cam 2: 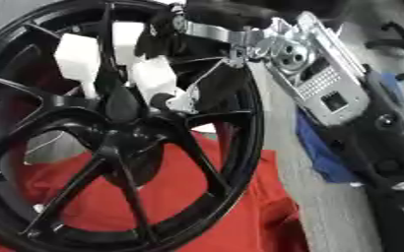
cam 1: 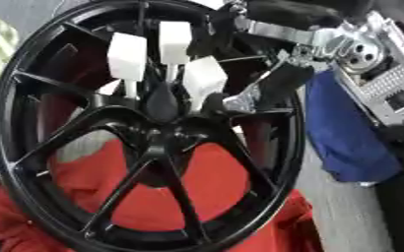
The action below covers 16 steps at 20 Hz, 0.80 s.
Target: Pull the pin out of the wheel hub.
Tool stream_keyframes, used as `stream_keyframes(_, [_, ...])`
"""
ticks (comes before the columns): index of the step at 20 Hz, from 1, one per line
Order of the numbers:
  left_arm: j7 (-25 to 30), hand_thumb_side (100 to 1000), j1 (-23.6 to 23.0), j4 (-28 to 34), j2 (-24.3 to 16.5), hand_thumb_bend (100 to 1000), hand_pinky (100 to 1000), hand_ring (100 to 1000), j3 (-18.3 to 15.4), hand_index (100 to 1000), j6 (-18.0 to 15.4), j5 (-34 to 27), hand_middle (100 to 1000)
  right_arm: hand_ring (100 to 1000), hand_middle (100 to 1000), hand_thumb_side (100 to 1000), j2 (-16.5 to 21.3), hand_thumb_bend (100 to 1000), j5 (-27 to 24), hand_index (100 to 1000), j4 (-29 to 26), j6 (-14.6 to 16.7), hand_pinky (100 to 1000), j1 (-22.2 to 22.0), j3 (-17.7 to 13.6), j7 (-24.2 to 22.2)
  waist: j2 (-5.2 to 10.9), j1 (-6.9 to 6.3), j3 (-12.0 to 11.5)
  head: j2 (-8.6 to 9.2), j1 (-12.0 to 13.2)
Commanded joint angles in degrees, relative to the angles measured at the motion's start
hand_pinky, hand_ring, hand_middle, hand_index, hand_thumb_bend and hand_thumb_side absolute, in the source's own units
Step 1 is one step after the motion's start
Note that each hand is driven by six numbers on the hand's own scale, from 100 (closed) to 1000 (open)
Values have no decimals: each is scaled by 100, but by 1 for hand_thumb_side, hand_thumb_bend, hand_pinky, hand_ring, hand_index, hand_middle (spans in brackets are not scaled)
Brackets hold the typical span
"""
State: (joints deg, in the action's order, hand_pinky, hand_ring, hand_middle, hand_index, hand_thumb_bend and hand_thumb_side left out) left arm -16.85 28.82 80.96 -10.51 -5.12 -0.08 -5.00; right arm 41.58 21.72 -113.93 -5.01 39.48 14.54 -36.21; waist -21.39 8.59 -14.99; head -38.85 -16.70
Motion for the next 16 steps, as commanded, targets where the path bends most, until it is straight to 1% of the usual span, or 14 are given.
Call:
stream_keyframes(1, [31,931,84,118,-32,102,673,552,29,727,-10,-7,485,735,637,315,82,358,52,782,-66,-15,675,40,-38,-20,84,-49,-10,51,-1])
stream_keyframes(7, [54,932,99,119,-24,102,674,553,46,727,-8,0,485,734,636,302,86,341,70,781,-66,-67,674,26,-35,-36,69,-44,-28,63,-13])
stream_keyframes(13, [72,932,112,126,-17,102,674,554,61,728,-7,1,486,735,637,257,114,336,77,781,-66,-84,676,14,-42,-45,59,-37,-43,91,-37])
stream_keyframes(16, [92,931,117,137,-16,102,674,554,75,728,-8,10,486,684,637,226,135,337,82,780,-63,-98,677,0,-62,-58,52,-34,-48,114,-45])
